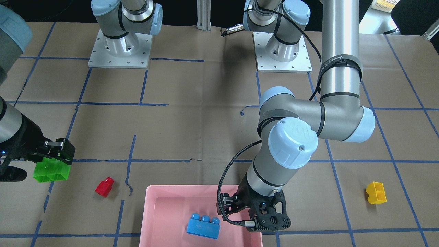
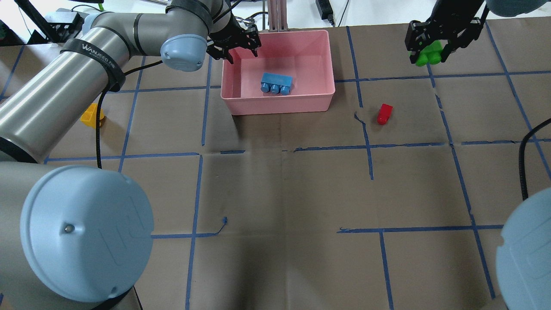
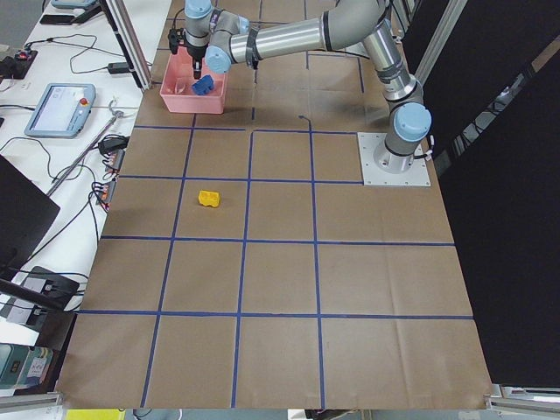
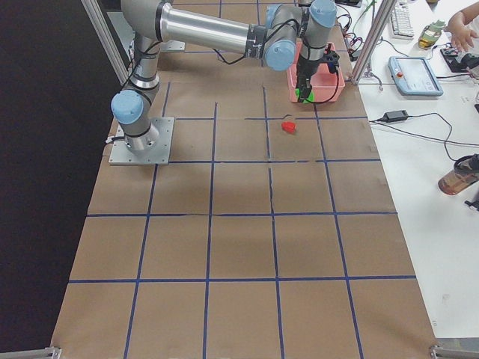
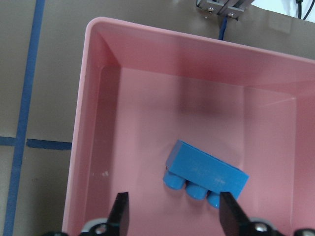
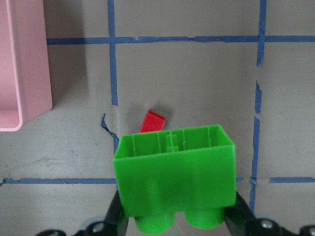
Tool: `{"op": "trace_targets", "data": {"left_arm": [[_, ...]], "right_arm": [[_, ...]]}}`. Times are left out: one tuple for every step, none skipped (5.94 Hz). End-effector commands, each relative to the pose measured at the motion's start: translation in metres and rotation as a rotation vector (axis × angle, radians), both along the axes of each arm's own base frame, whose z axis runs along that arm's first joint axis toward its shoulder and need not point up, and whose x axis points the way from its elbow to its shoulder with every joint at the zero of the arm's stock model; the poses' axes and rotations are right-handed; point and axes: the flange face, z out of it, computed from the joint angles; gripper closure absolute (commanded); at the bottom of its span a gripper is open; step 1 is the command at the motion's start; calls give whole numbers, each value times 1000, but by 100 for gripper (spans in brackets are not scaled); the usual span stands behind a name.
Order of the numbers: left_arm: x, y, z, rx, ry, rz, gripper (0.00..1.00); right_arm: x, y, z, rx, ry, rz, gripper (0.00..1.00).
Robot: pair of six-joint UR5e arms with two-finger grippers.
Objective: Put all blocks into box
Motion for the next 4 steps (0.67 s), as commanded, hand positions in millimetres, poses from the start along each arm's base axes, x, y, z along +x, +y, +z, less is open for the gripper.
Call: {"op": "trace_targets", "data": {"left_arm": [[87, -4, 23, -32, -81, -31, 1], [136, 10, 24, -10, -106, 2, 1], [208, 20, 11, 61, -115, 87, 2], [264, 31, -2, 96, -136, 38, 2]], "right_arm": [[67, -10, -2, -13, -41, -60, 74], [121, -23, -3, -30, -43, -70, 74], [168, -38, -21, -22, -44, -101, 74], [219, -46, -55, 2, -39, -92, 74]]}}
